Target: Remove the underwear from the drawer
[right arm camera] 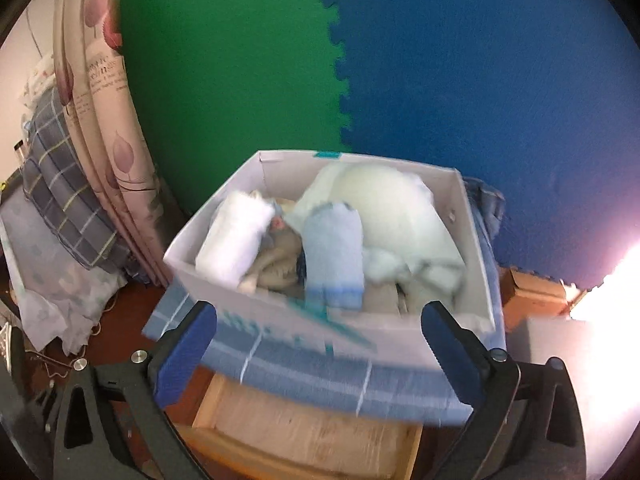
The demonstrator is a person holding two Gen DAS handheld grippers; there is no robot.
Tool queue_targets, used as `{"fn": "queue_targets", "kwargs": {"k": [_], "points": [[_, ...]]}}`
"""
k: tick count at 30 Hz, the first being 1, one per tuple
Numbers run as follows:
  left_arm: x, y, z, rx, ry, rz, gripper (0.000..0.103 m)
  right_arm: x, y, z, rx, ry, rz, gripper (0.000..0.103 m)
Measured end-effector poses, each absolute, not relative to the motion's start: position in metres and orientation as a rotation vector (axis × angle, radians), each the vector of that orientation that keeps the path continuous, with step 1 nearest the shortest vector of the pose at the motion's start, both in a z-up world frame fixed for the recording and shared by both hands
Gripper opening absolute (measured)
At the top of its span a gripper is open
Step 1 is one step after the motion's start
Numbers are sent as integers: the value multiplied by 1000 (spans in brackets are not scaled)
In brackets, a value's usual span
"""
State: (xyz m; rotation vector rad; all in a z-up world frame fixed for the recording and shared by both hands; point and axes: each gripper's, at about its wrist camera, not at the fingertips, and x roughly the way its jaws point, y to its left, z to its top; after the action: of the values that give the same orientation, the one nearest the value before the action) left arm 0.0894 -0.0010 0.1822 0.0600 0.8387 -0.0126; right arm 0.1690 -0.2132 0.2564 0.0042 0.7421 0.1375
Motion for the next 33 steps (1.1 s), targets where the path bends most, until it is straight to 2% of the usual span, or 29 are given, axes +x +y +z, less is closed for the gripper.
{"fn": "queue_targets", "kwargs": {"k": [6,16,33], "points": [[80,-11,185,65,831,-28,61,105,-221,213,13,768,64,102],[70,-24,181,78,843,-37,61,59,-216,136,46,936,44,102],[63,-45,172,100,866,-78,61,46,-209,114,70,1004,87,102]]}}
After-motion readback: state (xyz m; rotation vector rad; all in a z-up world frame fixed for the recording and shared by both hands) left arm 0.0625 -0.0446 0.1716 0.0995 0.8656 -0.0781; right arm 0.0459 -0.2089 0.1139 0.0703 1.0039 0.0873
